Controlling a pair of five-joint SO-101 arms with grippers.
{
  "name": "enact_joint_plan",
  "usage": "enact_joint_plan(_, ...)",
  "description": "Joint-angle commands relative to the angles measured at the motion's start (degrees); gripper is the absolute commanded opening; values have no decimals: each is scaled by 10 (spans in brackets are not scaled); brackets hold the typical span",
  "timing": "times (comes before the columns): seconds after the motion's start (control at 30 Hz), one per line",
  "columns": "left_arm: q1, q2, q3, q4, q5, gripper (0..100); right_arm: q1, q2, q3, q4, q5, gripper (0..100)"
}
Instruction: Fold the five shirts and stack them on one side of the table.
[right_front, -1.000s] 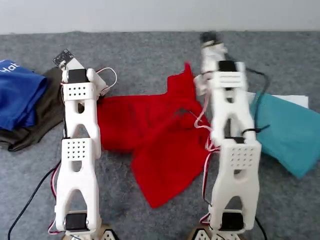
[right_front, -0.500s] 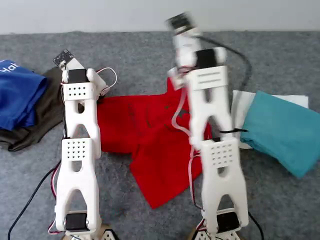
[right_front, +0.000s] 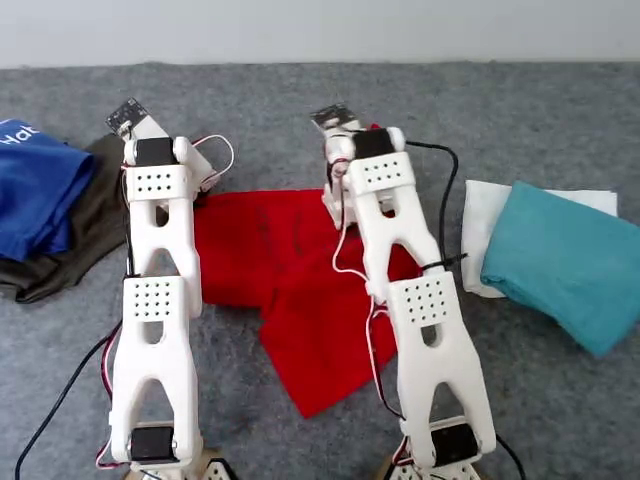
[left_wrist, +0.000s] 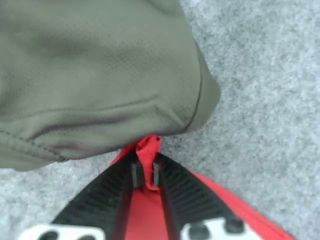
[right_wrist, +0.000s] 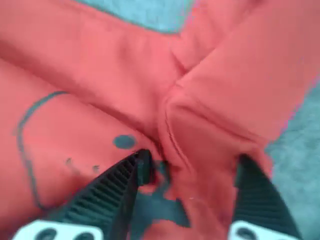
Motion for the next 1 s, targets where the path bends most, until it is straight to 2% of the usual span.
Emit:
enact_joint_plan(0.0,-4,-11,-38,-4,-3,12,53,15,-56,-29,7,65)
enact_joint_plan(0.03,-4,-11,-38,-4,-3,12,69,22,-69,-36,7,0)
enact_joint_plan(0.1,-4,-11,-38,-4,-3,12,98,30,-96,-37,10,49)
enact_joint_plan(0.2,-4,-11,-38,-4,-3,12,138,33,-125,-34,11,2)
enact_joint_plan(0.43,-4,-11,-38,-4,-3,12,218,33,-180,-6,11,17)
enact_joint_plan(0.53,-5,-11,-37,-4,-3,12,243,29,-206,19,11,89)
enact_joint_plan(0.67,-12,-20,-39,14,-4,12,261,-24,-202,28,8,281)
enact_joint_plan(0.73,-20,-36,-38,16,-4,12,252,-58,-199,30,8,327)
enact_joint_plan(0.8,-24,-55,-38,16,-4,12,206,-86,-198,30,8,308)
enact_joint_plan(0.87,-22,-75,-38,17,-6,12,145,-106,-198,30,8,237)
enact_joint_plan(0.97,-18,-108,-38,13,-24,12,51,-111,-197,30,8,45)
